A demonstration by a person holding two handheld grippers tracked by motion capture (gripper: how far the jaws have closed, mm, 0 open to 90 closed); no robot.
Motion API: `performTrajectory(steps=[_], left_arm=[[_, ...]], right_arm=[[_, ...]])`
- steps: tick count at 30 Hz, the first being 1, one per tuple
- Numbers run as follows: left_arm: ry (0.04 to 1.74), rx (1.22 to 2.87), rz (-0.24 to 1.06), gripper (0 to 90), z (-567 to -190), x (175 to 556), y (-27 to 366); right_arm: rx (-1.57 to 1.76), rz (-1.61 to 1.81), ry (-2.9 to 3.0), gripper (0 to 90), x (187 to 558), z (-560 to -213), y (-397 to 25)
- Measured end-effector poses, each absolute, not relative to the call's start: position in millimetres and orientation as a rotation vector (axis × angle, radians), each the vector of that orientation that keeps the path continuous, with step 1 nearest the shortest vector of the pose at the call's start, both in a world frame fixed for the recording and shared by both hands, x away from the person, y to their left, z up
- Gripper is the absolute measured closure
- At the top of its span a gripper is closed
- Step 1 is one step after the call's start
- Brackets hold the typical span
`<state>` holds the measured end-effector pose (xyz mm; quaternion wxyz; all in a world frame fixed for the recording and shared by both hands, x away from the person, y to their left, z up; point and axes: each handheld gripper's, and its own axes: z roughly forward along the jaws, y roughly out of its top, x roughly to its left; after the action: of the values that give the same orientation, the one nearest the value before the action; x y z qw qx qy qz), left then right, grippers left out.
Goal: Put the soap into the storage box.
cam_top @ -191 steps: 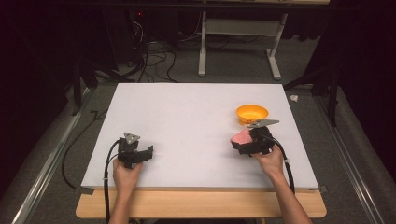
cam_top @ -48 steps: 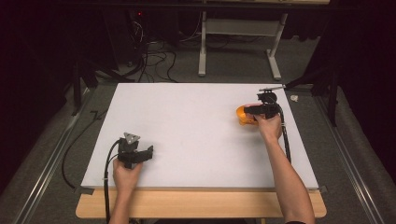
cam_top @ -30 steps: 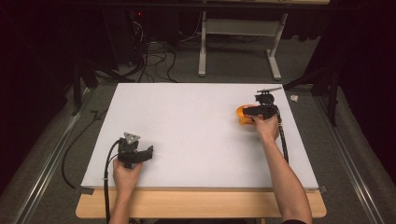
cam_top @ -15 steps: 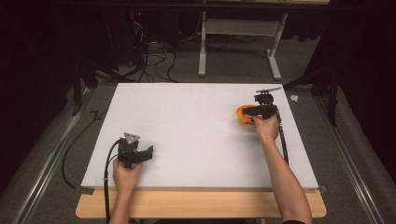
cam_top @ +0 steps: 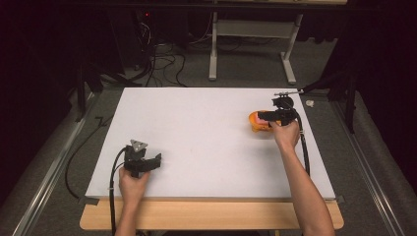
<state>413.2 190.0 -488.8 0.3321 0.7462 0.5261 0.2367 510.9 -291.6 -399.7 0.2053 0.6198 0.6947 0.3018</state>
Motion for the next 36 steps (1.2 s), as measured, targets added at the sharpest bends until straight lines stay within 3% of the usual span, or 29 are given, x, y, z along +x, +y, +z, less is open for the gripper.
performTrajectory(steps=[20,36], left_arm=[[1.374,1.95,0.619,21.7,-488.8,413.1,189.9],[1.374,1.951,0.619,21.7,-488.8,413.1,189.9]], right_arm=[[1.611,0.977,1.903,19.8,471.5,-374.3,-305.0],[1.571,1.029,1.895,20.9,447.8,-375.9,-317.3]])
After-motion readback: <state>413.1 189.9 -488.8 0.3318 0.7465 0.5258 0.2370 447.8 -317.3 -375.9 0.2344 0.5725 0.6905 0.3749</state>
